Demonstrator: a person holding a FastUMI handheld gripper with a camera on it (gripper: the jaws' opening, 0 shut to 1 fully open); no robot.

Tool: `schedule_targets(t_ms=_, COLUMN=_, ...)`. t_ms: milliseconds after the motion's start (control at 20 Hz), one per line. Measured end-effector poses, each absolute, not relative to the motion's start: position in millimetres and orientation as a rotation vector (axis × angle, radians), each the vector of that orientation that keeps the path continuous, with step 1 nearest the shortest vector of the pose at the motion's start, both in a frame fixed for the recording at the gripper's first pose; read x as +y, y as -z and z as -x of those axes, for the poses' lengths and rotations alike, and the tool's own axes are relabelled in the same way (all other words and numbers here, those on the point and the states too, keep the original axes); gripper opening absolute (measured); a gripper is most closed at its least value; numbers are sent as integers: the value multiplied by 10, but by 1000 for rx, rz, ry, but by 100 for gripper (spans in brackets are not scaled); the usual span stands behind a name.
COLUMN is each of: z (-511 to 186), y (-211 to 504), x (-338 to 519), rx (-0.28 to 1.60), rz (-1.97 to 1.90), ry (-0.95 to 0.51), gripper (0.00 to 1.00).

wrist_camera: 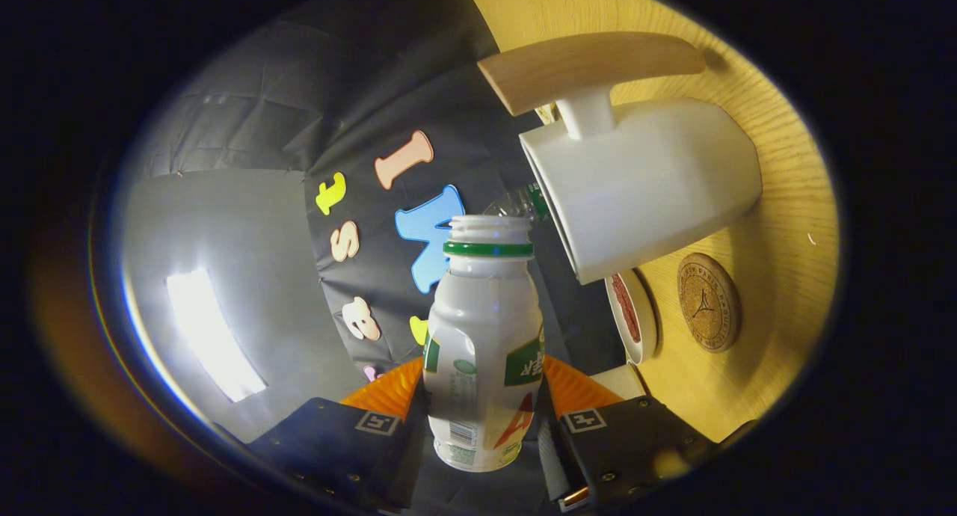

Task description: Take the bottle from table, then pour the juice into the cup, finally place the bottle on the coaster

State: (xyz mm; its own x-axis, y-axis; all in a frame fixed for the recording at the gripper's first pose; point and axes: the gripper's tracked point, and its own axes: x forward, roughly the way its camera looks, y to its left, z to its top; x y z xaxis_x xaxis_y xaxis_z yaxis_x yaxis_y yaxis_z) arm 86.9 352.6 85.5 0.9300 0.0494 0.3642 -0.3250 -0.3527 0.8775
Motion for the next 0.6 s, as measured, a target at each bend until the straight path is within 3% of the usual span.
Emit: schedule_targets(t_ms=600, z=-932, y=-886, x=3618, rx=-142, rz=-1742, ry=-374, gripper=64)
